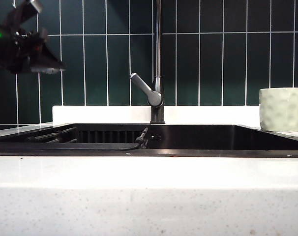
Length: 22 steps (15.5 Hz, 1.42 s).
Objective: Pick up the mug next to the sink, go to the faucet to get some water, pour the water into the sink, and finally put the mug back to its place.
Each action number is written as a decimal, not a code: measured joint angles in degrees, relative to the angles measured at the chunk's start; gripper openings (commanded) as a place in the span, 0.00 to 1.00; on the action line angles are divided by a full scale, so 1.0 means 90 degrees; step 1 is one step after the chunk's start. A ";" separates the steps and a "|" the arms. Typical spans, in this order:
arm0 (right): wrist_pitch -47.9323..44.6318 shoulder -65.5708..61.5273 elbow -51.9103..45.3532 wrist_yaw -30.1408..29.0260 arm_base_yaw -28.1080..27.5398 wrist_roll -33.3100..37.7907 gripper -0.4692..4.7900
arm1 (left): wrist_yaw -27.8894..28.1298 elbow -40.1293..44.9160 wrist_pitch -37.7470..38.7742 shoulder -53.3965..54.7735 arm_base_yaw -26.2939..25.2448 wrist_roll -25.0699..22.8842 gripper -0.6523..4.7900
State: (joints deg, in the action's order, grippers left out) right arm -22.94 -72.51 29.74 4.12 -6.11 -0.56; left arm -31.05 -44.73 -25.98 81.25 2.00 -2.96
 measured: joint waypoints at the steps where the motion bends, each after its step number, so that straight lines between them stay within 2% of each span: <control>1: -0.0209 -0.0119 0.0000 0.0000 -0.0032 0.0000 0.44 | -0.0049 -0.0083 0.0000 0.0143 0.0000 0.0000 0.37; 7: -0.0979 -0.0908 0.0010 0.0262 -0.0046 0.0002 0.44 | -0.0364 -0.0763 0.0005 0.0967 0.0015 0.0046 0.37; 13: -0.2008 -0.1513 0.0044 0.0253 -0.0073 0.0002 0.44 | -0.0556 -0.0831 0.0000 0.1178 0.0044 0.0049 0.37; 22: -0.2322 -0.2361 0.0784 0.0211 -0.0357 0.0005 0.44 | -0.0831 -0.1037 -0.0102 0.1469 0.0046 0.0160 0.39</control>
State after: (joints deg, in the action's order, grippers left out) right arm -43.83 -93.76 36.80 6.02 -9.32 -0.51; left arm -38.52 -54.06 -26.89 94.48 2.42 -1.52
